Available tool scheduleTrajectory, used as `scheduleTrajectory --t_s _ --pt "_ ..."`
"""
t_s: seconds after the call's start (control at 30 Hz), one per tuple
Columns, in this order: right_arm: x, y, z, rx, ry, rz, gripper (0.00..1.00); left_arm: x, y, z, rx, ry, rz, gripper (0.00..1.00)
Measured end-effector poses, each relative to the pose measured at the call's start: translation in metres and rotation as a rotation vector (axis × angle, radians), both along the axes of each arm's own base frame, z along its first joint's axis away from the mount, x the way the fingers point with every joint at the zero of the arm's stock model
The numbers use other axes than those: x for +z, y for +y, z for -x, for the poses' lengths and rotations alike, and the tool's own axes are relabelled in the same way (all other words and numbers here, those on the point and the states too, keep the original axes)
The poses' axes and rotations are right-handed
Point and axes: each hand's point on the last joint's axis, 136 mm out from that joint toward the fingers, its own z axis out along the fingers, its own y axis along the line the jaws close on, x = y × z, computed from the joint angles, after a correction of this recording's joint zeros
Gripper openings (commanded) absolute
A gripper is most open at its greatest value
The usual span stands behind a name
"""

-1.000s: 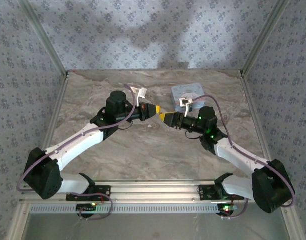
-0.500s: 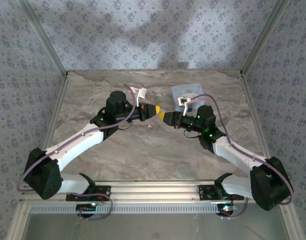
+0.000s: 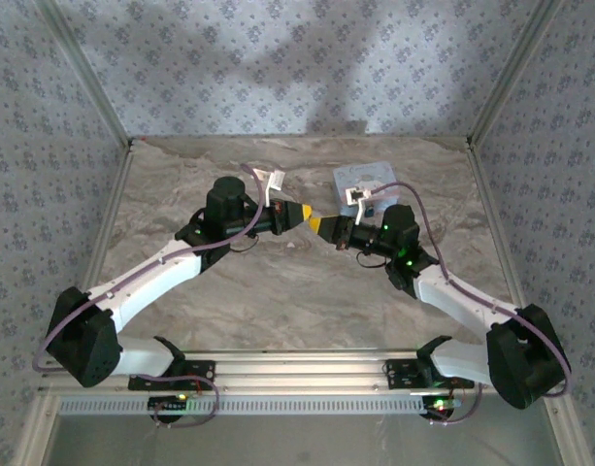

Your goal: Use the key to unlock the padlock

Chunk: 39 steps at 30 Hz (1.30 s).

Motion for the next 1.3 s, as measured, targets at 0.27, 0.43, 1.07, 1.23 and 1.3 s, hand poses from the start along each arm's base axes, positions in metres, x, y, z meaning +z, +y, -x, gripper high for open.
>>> scheduleTrajectory --t_s 0.27,0.43,1.07,1.23,1.3 --pt "-0.003 -0.005 0.002 -0.019 0.008 0.007 0.00 -0.005 0.004 0.001 0.012 0.012 -0.002 0.00" --pt "-0.010 -0.014 0.001 -0.056 0.025 0.050 0.00 -0.007 0.011 -0.008 0.045 0.016 -0.004 0.38" --pt "-0.049 -0.108 0.014 -0.411 0.080 0.513 0.00 -0.096 -0.017 -0.138 0.255 0.190 -0.243 0.97" --pt "-0.059 -0.124 0.017 -0.468 0.116 0.567 0.00 -0.141 -0.049 -0.162 0.242 0.288 -0.300 0.98" --pt "-0.061 -0.128 0.018 -0.480 0.123 0.579 0.00 -0.152 -0.064 -0.169 0.235 0.311 -0.323 0.98"
